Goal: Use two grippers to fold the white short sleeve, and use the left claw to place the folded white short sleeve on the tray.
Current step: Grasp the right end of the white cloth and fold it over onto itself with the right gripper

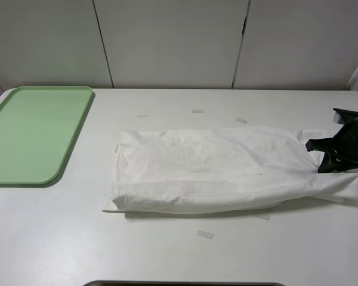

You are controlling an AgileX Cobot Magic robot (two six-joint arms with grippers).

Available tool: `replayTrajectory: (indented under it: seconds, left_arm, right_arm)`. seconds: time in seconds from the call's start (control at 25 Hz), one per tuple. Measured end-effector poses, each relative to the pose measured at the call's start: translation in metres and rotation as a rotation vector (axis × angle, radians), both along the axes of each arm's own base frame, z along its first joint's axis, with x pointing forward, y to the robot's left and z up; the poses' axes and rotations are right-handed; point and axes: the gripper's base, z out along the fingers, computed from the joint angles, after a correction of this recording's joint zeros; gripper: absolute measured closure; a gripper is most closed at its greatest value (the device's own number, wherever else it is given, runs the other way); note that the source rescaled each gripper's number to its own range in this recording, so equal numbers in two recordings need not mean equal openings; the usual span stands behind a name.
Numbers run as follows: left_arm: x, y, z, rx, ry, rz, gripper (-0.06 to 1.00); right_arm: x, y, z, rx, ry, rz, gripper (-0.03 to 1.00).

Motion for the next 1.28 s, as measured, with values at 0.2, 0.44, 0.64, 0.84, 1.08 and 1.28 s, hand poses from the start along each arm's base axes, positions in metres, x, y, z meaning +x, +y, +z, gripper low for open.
replayTrajectory:
  seconds: [0.2, 0.44, 0.64, 0.84, 1.08, 1.28]
  left_arm:
    - [0.0, 0.0, 0.0, 0.0, 0.0, 0.0, -0.04]
    - [0.0, 0.0, 0.0, 0.0, 0.0, 0.0, -0.04]
    - [0.0, 0.0, 0.0, 0.0, 0.0, 0.0, -0.04]
    - [0.0, 0.0, 0.0, 0.0, 0.0, 0.0, -0.04]
    - [0.0, 0.0, 0.0, 0.0, 0.0, 0.0, -0.04]
    - [0.0, 0.0, 0.0, 0.0, 0.0, 0.0, -0.04]
  right_arm:
    - [0.004, -0.001, 0.004, 0.008, 0.016, 0.007, 0.86]
    - [0.016, -0.003, 0.01, 0.027, 0.081, 0.034, 0.86]
    - [0.025, -0.006, 0.021, 0.033, 0.129, 0.058, 0.86]
    - [0.034, -0.008, 0.036, 0.043, 0.15, 0.061, 0.86]
    - [0.035, -0.008, 0.073, 0.019, 0.059, 0.059, 0.86]
    - [0.024, -0.006, 0.124, -0.012, -0.048, 0.064, 0.86]
